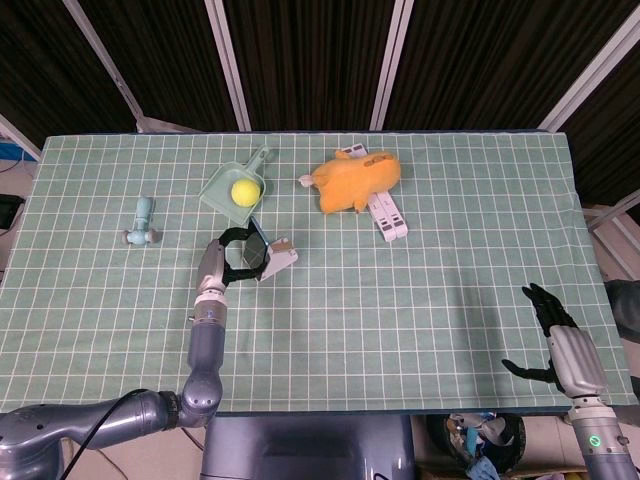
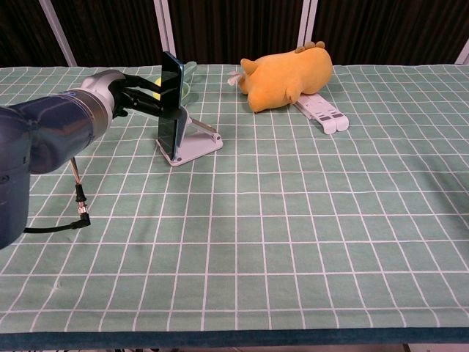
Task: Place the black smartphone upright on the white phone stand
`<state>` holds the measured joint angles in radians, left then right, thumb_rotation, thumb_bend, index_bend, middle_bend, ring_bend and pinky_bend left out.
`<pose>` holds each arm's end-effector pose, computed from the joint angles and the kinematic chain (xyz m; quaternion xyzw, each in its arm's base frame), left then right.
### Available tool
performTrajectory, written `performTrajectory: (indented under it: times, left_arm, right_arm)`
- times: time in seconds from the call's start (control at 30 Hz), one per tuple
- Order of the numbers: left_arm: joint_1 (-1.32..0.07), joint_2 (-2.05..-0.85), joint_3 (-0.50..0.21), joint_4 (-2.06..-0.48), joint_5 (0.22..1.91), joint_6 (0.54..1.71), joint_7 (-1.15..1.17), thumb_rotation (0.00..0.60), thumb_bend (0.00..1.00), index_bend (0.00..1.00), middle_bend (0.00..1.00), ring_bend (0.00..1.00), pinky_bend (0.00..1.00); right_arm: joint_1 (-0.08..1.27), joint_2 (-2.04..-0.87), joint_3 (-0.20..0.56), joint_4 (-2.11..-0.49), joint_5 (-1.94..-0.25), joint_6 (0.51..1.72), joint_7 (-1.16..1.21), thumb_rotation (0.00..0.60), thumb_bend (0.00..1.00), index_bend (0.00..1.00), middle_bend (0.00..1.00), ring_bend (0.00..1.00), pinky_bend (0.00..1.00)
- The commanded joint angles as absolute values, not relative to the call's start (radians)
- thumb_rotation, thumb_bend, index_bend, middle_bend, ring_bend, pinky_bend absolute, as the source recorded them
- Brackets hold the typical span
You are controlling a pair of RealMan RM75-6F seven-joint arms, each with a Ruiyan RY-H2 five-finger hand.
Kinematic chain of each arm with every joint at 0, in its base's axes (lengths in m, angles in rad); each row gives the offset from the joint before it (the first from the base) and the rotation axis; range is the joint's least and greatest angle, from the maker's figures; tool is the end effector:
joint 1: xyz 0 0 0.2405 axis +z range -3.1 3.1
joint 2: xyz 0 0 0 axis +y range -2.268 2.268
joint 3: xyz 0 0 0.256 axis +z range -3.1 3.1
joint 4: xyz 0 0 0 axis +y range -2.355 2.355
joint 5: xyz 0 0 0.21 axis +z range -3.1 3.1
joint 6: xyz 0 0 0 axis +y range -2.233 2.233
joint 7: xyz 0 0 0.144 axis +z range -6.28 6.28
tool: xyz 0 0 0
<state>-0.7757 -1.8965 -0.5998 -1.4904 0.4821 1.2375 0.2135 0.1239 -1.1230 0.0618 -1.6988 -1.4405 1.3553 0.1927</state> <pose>-0.0961 0.3622 -0.0456 -0.3369 -0.7129 -0.4761 0.3893 -0.2984 -0.1925 0.1367 0.5470 -0.5052 0.4332 0.5079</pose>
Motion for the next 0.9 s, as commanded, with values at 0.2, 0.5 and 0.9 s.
performTrajectory:
  times: [0.2, 0.5, 0.9]
  left_arm:
    - [-0.772, -1.896, -0.595, -1.491, 0.481, 1.238, 0.218, 0.600, 0.34, 0.53, 0.57, 0.13, 0.00]
    - [-0.768, -1.887, -0.586, -1.504, 0.488, 1.234, 0.231, 0.600, 0.31, 0.35, 0.37, 0.06, 0.00]
    - [-0.759, -1.871, -0.580, -1.521, 0.492, 1.237, 0.240, 0.600, 0.29, 0.23, 0.22, 0.02, 0.00]
  right_arm:
    - [0.124, -1.123, 0.062, -1.699, -1.439, 1.354, 0.193, 0.600, 0.14, 0.00, 0.00, 0.00, 0.19]
    - [0.123, -1.122, 0.062, -1.703, -1.439, 1.356, 0.192, 0.600, 0.14, 0.00, 0.00, 0.00, 0.19]
    - [0.122, -1.120, 0.061, -1.705, -1.440, 1.356, 0.195, 0.600, 0.14, 0.00, 0.00, 0.00, 0.19]
